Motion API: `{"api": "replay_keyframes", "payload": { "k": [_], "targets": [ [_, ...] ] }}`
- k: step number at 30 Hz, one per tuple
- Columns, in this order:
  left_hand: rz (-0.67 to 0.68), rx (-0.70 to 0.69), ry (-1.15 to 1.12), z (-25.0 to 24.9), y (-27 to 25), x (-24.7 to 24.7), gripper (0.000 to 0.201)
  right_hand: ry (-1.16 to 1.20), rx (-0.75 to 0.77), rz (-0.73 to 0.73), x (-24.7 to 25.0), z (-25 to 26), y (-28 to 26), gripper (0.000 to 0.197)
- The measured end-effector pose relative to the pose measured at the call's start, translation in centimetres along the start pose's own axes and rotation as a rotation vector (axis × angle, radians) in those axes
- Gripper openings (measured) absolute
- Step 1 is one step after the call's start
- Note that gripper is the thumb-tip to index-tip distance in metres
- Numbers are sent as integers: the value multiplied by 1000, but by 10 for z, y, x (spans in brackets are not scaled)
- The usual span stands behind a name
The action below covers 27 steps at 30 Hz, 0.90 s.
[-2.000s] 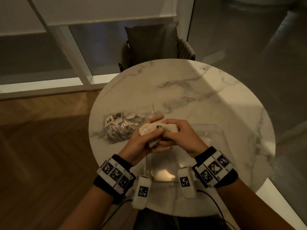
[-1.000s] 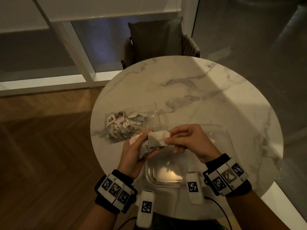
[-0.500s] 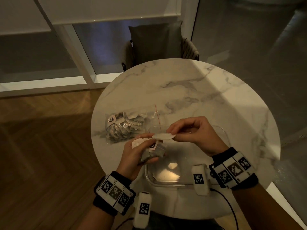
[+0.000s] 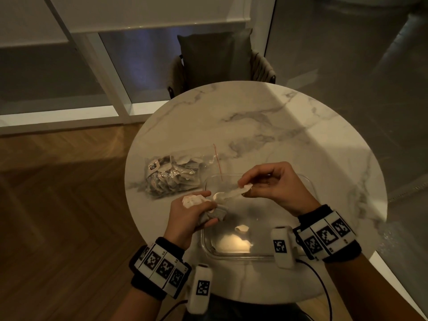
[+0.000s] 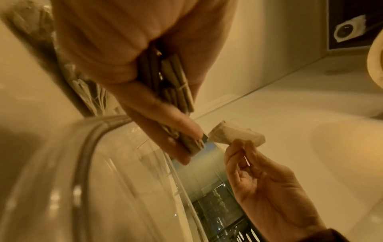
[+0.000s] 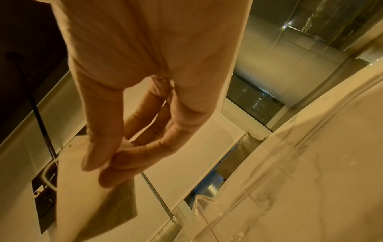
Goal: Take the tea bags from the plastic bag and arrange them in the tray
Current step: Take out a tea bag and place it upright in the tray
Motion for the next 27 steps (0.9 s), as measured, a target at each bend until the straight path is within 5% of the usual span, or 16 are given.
{"api": "replay_keyframes", "payload": {
  "k": [8,14,21,27],
  "targets": [
    [25,-29,-10,-1,-3,-16,31,68,-55,-65,10,-5,-2,16],
    [30,-87,12,-10,-3,-11,25,-250,-156,-136,25,-18,10,9],
    [1,-62,44,-6,-5,11,19,-885,-193,172,-15,-31,57,10],
    [-7,-83,37,-8,-9,21,19,-1129,-206,288,-38,-49,79,7]
  ]
}}
Point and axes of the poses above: each hand's wrist, its own y-axis towards the middle knuckle, its own x-axis out of the back of the hand, z = x × y, the point moved 10 cm from there along y, towards the middle knuckle, and after that the axes turned 4 degrees about -x, right-handed, at the moved point
